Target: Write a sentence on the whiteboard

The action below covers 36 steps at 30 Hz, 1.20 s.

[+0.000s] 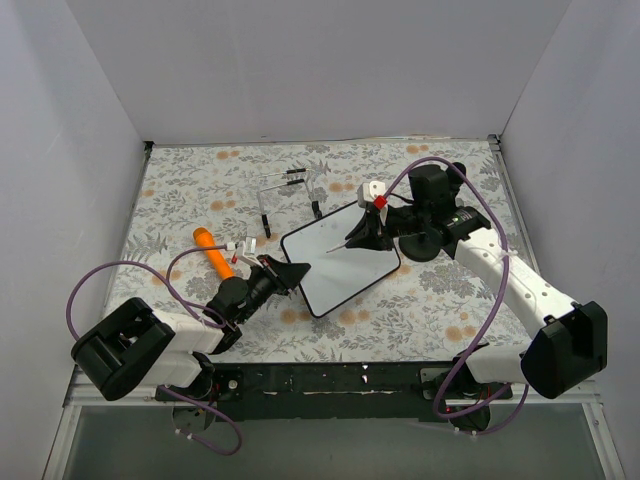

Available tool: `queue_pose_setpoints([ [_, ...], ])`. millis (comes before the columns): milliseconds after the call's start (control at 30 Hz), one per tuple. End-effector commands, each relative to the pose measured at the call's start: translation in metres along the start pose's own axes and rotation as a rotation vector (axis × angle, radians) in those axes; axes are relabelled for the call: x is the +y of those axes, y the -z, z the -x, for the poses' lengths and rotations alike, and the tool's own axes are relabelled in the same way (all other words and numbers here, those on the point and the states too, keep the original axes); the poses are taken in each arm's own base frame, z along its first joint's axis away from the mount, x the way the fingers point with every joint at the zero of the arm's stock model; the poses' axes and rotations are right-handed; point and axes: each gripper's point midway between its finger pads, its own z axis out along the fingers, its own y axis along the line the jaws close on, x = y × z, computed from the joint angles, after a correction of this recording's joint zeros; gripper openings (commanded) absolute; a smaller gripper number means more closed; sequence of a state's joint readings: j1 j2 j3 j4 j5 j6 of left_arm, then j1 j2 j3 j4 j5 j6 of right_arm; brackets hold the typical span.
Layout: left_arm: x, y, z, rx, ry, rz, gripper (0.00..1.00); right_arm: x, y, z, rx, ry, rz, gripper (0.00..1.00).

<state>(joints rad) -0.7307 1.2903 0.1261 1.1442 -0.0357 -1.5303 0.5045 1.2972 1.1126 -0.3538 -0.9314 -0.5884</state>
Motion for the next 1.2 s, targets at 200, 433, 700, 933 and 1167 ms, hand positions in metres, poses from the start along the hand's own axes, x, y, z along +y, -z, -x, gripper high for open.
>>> queue_pose_setpoints([
  [200, -0.028, -0.001, 0.018, -0.064, 0.007, -0.104, 0.0, 0.003, 0.001, 0.01, -0.037, 0.038, 0.005, 0.01],
  [433, -0.027, -0.001, 0.017, -0.061, 0.006, -0.101, 0.0, 0.003, 0.001, 0.01, -0.037, 0.036, 0.002, 0.01],
  [700, -0.028, -0.001, 0.016, -0.059, 0.006, -0.102, 0.0, 0.002, 0.0, 0.012, -0.045, 0.026, 0.003, 0.01],
  [933, -0.031, 0.0, 0.016, -0.056, 0.001, -0.123, 0.0, -0.005, -0.01, 0.024, -0.041, 0.021, 0.004, 0.01],
  [1167, -0.033, -0.001, 0.018, -0.055, -0.014, -0.123, 0.0, -0.017, -0.02, 0.039, -0.032, 0.04, -0.038, 0.01],
])
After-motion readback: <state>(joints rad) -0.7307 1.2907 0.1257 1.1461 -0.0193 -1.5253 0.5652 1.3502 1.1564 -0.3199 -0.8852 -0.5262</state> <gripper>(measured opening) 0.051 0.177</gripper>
